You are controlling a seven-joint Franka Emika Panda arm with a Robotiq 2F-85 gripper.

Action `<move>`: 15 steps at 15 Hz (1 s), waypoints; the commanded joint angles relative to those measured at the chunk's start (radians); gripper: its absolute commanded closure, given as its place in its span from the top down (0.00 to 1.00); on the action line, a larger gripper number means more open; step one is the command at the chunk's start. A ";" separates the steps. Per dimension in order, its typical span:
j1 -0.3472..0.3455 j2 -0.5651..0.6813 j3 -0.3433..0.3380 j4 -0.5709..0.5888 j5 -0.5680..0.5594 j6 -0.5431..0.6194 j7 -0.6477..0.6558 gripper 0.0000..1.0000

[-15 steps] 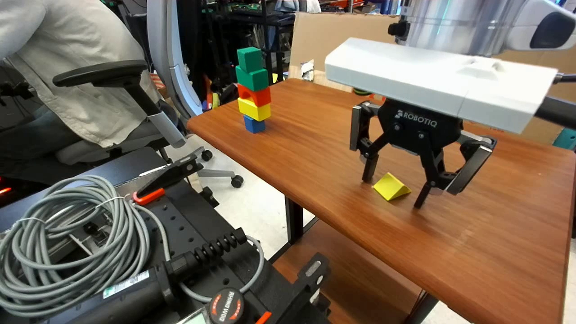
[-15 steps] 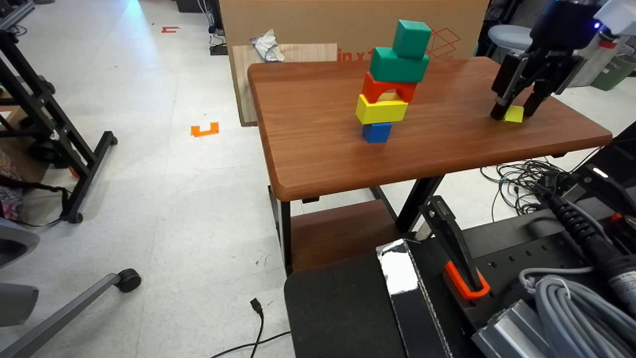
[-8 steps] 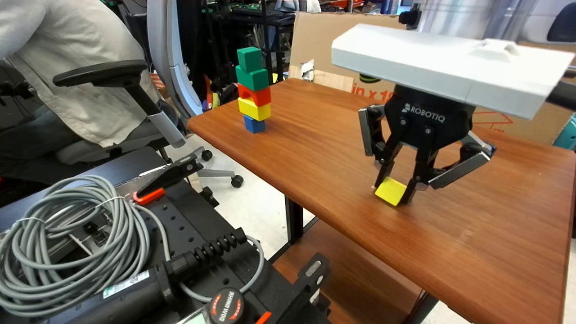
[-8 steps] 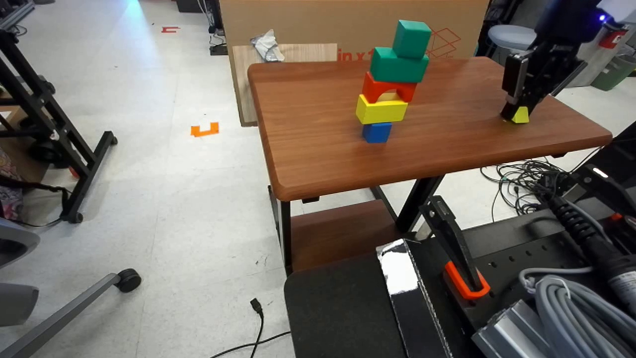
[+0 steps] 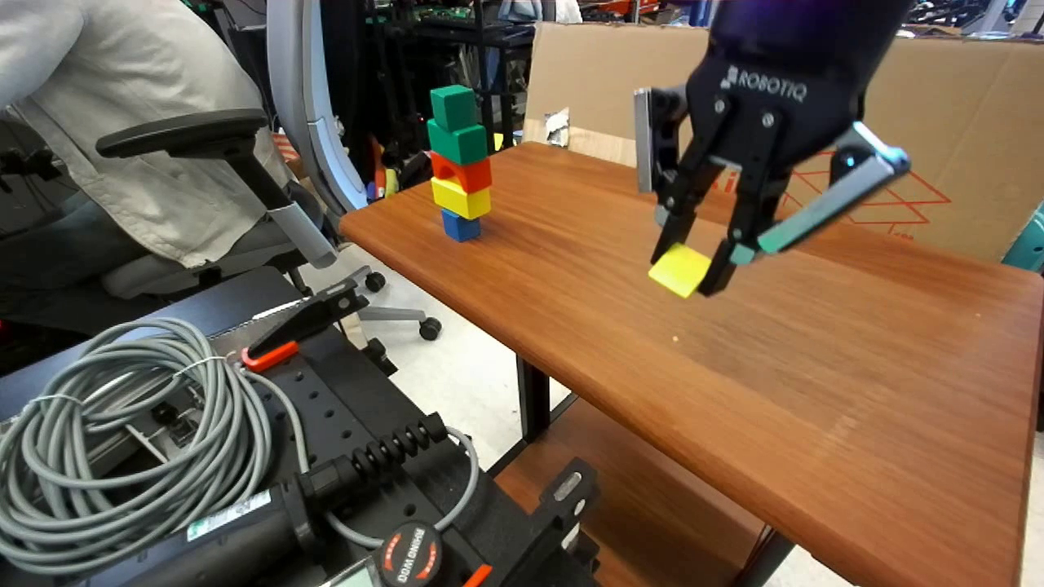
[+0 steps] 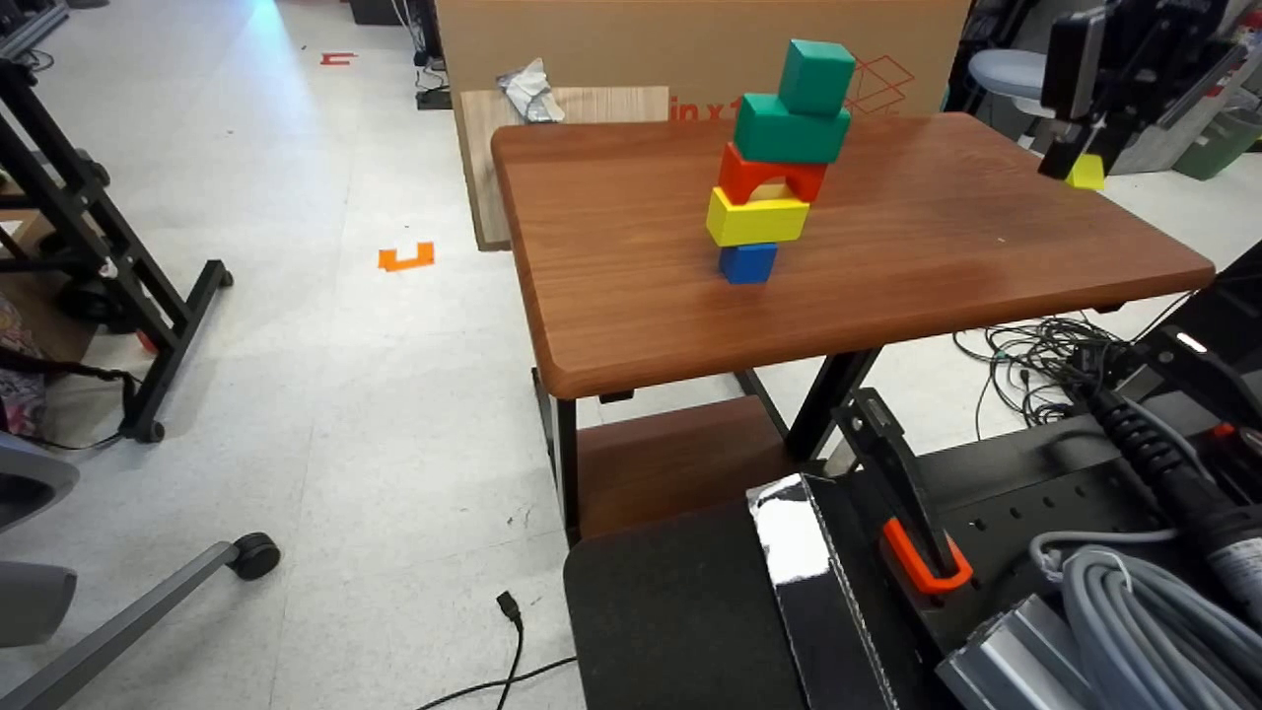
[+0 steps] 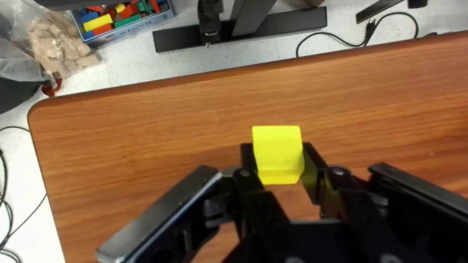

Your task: Put the yellow triangle on top of the stack on the left.

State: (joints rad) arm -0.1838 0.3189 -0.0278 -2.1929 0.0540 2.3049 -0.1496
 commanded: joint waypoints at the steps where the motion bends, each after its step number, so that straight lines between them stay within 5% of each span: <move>1: 0.091 -0.168 0.002 -0.059 -0.016 -0.057 0.132 0.08; 8: 0.202 -0.340 0.058 -0.036 0.017 -0.148 0.272 0.08; 15: 0.252 -0.332 0.111 0.010 0.021 -0.222 0.397 0.08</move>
State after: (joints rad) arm 0.0443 -0.0266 0.0652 -2.2062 0.0583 2.1175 0.2028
